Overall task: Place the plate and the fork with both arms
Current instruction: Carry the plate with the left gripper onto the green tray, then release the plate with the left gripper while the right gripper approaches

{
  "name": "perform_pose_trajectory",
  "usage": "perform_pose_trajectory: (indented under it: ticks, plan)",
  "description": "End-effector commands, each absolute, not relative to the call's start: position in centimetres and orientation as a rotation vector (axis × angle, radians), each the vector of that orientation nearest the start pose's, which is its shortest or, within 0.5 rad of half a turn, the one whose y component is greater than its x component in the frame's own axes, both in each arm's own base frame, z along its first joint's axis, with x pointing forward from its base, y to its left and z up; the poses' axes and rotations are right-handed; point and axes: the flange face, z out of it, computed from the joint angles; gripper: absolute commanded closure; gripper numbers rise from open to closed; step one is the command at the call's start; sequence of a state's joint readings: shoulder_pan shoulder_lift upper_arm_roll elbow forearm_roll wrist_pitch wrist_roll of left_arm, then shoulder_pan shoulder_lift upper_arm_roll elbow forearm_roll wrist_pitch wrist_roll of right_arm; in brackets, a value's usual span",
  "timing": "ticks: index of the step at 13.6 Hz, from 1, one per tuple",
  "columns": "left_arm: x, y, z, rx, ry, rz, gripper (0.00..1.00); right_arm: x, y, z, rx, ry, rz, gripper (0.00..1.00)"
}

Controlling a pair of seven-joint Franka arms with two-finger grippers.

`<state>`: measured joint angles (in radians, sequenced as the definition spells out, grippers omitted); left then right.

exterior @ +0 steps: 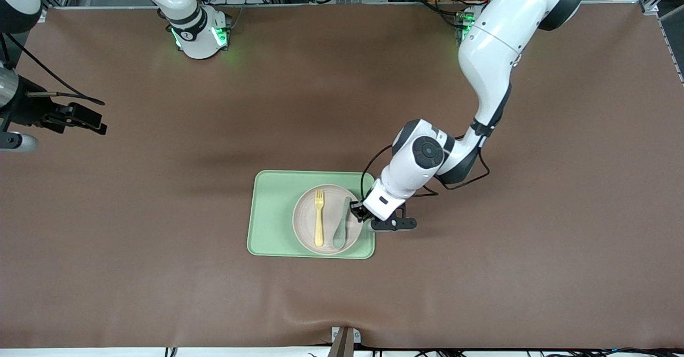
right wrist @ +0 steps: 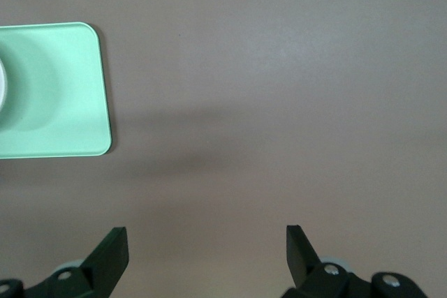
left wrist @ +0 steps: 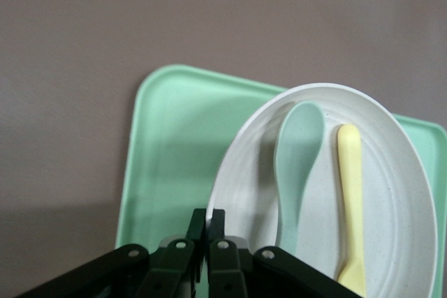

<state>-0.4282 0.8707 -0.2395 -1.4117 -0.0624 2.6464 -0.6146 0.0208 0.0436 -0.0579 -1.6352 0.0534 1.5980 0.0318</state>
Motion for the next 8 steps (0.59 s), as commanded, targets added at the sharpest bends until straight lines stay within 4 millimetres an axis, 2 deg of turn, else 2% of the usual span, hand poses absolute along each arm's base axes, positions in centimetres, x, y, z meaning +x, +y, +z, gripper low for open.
perform_pose_trajectory:
  ticks: [1, 5, 8]
  plan:
    - [62.2, -45.1, 21.7, -3.510, -0.212, -0.362, 1.00, 57.2, -2.1, 56.3, -3.083, 0.134, 0.148, 0.00]
    - [61.3, -45.8, 19.9, -3.477, -0.201, -0.349, 1.00, 57.8, -1.7, 55.6, -3.086, 0.138, 0.149, 0.00]
    - [60.8, -46.4, 19.2, -3.479, -0.184, -0.355, 1.00, 58.9, 0.5, 54.1, -3.090, 0.088, 0.141, 0.00]
